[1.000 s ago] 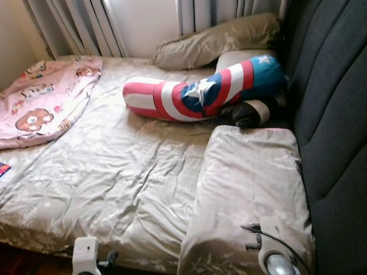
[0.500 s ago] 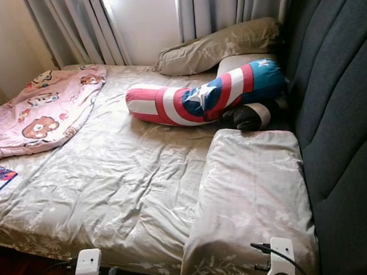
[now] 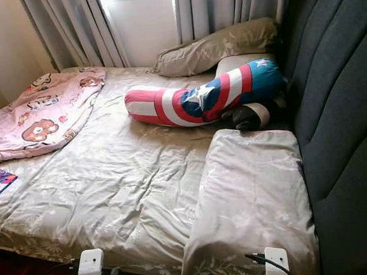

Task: Clean up the room

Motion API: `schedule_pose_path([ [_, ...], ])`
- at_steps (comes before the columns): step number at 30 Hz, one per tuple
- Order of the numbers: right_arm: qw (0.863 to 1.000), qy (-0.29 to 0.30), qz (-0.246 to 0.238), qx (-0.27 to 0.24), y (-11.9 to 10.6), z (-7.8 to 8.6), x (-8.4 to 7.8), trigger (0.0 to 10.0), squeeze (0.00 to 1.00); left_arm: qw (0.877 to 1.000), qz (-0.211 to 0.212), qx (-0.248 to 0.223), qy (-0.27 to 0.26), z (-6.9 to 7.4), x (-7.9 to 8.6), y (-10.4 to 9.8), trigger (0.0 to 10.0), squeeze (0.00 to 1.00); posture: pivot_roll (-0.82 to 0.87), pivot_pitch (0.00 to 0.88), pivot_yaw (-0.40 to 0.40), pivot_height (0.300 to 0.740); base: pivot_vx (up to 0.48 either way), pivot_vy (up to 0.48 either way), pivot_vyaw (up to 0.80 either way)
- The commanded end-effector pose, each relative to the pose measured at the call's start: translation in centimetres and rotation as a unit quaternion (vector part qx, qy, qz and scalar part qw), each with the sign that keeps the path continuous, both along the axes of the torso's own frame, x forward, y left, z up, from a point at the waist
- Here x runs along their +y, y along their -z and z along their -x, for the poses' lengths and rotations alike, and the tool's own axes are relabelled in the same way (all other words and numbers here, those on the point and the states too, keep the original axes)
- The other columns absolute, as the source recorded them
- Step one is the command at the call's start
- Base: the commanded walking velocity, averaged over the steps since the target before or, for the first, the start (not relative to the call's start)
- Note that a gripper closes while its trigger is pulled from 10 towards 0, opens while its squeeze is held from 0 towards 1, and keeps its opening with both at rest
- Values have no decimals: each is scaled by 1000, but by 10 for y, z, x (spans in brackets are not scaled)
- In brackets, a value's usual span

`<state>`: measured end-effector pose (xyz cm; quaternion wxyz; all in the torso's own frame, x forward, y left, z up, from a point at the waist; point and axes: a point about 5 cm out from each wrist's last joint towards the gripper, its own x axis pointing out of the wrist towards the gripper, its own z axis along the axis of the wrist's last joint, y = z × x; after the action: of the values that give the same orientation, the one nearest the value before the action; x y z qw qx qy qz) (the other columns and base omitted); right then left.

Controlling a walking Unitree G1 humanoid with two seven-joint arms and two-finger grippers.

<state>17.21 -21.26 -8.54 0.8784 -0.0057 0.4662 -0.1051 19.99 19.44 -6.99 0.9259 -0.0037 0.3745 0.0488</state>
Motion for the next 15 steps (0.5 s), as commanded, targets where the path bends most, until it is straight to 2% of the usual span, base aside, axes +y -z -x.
schedule_pose_path([
  [1, 1000, -6, -2, -3, -2, -5, 2, 10000, 0, 1000, -3, 5, -7, 0, 2, 1, 10000, 0, 18, 0, 49, 740, 0, 0, 0],
  [5, 1000, -14, -1, -6, -3, -7, 4, 10000, 0, 1000, 0, 13, -16, 4, 4, 3, 10000, 0, 19, 0, 47, 740, 0, 0, 0],
  [6, 1000, -16, -2, -6, -3, -7, 4, 10000, 204, 1000, -1, 15, -16, 5, 4, 3, 10000, 0, 19, 0, 47, 740, 0, 0, 0],
  [7, 1000, -16, -3, -7, -3, -8, 4, 10000, 894, 1000, 1, 16, -18, 5, 4, 3, 10000, 0, 19, 0, 47, 740, 0, 0, 0],
  [8, 1000, -16, -4, -8, -3, -8, 5, 10000, 894, 1000, 1, 17, -20, 5, 5, 3, 10000, 0, 19, 0, 47, 740, 0, 0, 0],
  [9, 1000, -15, -5, -8, -3, -8, 5, 10000, 1000, 1000, -2, 18, -13, 5, 5, 3, 10000, 0, 14, 0, 49, 740, 0, 409, 0],
  [13, 1000, -14, -5, -6, -2, -6, 4, 10000, 1000, 1000, -4, 20, -10, 6, 6, 3, 10000, 0, 13, 0, 48, 740, 0, 349, 0],
  [14, 1000, -15, -4, -4, -2, -6, 4, 10000, 353, 1000, -4, 22, -14, 6, 6, 4, 10000, 0, 13, 0, 48, 740, 0, 289, 0],
  [15, 1000, -15, -4, -2, -2, -5, 4, 10000, 0, 1000, -3, 23, -16, 7, 7, 4, 10000, 0, 19, 0, 48, 740, 0, 405, 0],
])
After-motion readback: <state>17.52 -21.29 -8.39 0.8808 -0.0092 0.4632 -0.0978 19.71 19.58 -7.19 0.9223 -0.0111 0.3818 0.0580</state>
